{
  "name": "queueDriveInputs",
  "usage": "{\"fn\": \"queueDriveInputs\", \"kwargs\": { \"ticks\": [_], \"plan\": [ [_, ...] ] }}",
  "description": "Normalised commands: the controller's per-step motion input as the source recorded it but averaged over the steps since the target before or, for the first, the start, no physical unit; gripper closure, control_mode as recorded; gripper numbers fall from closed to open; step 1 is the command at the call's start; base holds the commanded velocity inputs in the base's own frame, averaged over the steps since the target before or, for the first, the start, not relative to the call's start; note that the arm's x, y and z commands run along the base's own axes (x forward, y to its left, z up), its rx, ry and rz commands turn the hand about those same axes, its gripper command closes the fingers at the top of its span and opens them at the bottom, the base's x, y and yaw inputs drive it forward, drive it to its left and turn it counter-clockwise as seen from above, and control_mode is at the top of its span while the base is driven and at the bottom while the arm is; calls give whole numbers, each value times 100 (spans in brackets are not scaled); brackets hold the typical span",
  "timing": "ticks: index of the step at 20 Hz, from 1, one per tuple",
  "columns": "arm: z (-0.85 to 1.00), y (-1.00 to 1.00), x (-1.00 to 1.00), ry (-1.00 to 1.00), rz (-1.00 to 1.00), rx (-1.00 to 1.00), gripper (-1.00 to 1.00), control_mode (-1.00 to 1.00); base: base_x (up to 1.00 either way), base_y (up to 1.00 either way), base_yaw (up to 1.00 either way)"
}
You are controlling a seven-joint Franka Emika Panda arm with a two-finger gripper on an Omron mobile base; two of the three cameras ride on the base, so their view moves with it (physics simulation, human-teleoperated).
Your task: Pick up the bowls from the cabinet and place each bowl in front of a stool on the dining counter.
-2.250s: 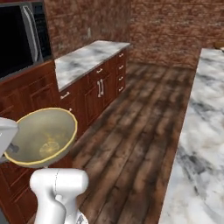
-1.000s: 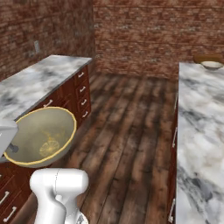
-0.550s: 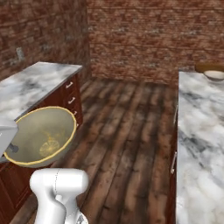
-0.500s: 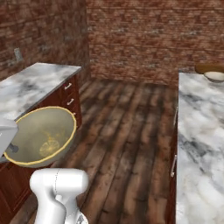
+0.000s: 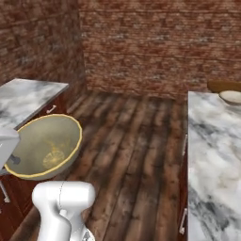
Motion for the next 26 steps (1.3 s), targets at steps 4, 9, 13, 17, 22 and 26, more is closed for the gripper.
{"fn": "queueDriveInputs", "kwargs": {
  "ticks": [4, 9, 13, 17, 22, 26],
  "plan": [
    [0, 0, 0, 0, 0, 0, 100, 100, 100, 15, -17],
    [0, 0, 0, 0, 0, 0, 100, 100, 100, 45, -32],
    [0, 0, 0, 0, 0, 0, 100, 100, 100, 72, -37],
    [0, 0, 0, 0, 0, 0, 100, 100, 100, 63, -28],
    [0, 0, 0, 0, 0, 0, 100, 100, 100, 26, -16],
    [0, 0, 0, 0, 0, 0, 100, 100, 100, 1, -2]
  ]
}}
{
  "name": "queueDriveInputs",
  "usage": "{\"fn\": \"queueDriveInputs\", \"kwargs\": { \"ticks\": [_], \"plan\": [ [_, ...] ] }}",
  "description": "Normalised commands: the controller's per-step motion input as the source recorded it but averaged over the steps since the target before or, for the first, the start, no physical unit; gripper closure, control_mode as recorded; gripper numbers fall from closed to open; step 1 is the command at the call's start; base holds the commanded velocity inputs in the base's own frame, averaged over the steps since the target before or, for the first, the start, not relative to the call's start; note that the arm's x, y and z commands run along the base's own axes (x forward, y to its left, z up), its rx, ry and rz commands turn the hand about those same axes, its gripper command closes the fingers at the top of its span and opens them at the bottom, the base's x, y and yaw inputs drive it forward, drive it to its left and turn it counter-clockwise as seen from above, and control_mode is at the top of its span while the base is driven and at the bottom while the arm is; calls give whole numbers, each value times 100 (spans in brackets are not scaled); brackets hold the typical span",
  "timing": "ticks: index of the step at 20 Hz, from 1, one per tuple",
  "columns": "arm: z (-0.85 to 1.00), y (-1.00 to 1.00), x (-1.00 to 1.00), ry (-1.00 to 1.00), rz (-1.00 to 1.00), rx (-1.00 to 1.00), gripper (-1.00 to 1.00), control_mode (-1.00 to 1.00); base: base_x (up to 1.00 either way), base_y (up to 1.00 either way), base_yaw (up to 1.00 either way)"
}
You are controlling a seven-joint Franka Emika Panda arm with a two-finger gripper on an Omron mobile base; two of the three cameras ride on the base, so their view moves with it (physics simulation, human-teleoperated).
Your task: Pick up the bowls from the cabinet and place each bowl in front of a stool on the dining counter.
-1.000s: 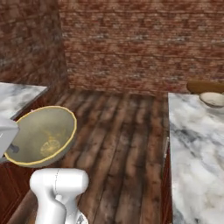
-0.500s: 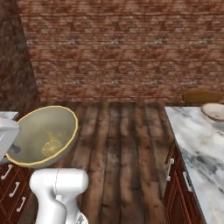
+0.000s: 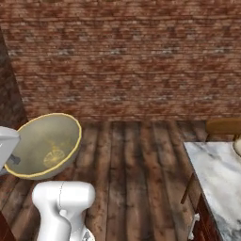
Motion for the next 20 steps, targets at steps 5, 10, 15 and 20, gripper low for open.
{"fn": "queueDriveInputs", "kwargs": {
  "ticks": [5, 10, 15, 20],
  "plan": [
    [0, 0, 0, 0, 0, 0, 100, 100, 100, 3, -2],
    [0, 0, 0, 0, 0, 0, 100, 100, 100, 1, -1],
    [0, 0, 0, 0, 0, 0, 100, 100, 100, 0, -2],
    [0, 0, 0, 0, 0, 0, 100, 100, 100, 0, -7]
  ]
}}
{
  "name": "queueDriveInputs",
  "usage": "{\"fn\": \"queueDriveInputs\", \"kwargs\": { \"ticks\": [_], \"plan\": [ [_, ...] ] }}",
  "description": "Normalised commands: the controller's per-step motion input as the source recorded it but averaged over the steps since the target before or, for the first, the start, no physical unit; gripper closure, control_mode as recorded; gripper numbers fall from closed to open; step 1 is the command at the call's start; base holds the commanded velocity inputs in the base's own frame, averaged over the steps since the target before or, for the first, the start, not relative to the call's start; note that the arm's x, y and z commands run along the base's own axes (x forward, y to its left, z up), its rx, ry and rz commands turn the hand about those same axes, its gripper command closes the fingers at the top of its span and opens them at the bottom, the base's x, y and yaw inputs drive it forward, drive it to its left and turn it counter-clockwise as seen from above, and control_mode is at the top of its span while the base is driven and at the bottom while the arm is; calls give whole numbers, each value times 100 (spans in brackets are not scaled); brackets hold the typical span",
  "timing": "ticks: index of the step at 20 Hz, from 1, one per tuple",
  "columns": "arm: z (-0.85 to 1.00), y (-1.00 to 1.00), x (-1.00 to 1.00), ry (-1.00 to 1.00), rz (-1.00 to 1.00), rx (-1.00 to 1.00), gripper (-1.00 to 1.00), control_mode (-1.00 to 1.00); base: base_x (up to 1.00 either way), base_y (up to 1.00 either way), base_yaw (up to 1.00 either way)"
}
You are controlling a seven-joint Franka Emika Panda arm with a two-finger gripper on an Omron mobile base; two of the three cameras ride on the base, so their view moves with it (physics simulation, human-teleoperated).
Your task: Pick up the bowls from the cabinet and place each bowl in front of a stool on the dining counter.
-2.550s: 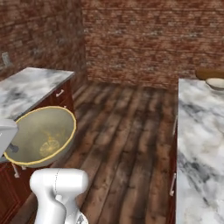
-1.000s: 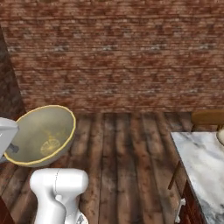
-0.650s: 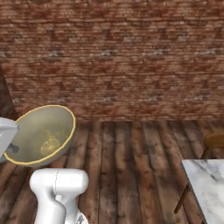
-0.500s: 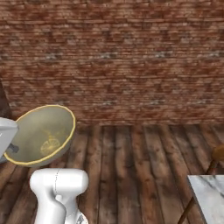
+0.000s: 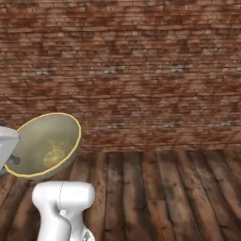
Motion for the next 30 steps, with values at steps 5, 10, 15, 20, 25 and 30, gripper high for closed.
{"fn": "queueDriveInputs", "kwargs": {
  "ticks": [5, 10, 15, 20, 25, 30],
  "plan": [
    [0, 0, 0, 0, 0, 0, 100, 100, 100, 0, -39],
    [0, 0, 0, 0, 0, 0, 100, 100, 97, 0, -68],
    [0, 0, 0, 0, 0, 0, 100, 100, 95, 0, -73],
    [0, 0, 0, 0, 0, 0, 100, 100, 100, 0, -70],
    [0, 0, 0, 0, 0, 0, 100, 100, 100, 0, -67],
    [0, 0, 0, 0, 0, 0, 100, 100, 100, 0, -68]
  ]
}}
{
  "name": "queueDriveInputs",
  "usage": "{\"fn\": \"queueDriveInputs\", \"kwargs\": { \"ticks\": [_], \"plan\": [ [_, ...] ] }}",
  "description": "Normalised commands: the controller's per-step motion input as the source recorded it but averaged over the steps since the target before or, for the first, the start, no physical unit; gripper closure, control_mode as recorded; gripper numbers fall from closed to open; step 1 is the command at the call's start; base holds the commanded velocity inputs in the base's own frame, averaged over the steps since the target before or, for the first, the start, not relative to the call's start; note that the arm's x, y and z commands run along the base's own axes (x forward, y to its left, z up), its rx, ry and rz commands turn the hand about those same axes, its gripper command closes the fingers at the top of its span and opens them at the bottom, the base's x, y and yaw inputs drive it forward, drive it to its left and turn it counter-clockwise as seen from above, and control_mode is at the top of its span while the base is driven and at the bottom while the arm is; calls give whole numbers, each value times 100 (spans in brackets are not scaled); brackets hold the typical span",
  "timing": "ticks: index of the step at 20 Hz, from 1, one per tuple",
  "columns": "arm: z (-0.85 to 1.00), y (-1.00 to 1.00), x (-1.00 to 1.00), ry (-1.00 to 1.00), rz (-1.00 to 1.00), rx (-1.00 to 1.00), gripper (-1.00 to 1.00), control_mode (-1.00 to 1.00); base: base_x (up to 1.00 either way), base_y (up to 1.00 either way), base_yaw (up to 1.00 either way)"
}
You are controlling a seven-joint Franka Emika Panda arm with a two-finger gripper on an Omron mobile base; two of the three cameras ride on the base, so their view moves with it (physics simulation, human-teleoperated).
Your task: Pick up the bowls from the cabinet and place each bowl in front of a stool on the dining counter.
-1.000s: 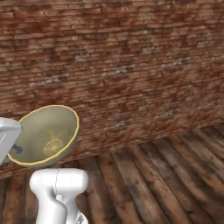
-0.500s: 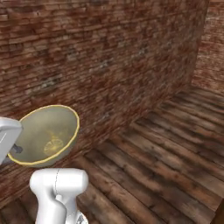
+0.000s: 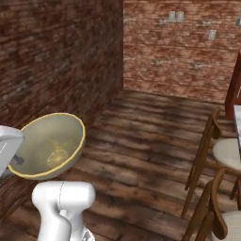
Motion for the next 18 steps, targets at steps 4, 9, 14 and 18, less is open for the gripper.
{"fn": "queueDriveInputs", "kwargs": {
  "ticks": [4, 9, 14, 18],
  "plan": [
    [0, 0, 0, 0, 0, 0, 100, 100, 100, 16, -69],
    [0, 0, 0, 0, 0, 0, 100, 100, 100, 49, -74],
    [0, 0, 0, 0, 0, 0, 100, 100, 97, 56, -75],
    [0, 0, 0, 0, 0, 0, 100, 100, 89, 49, -78]
  ]
}}
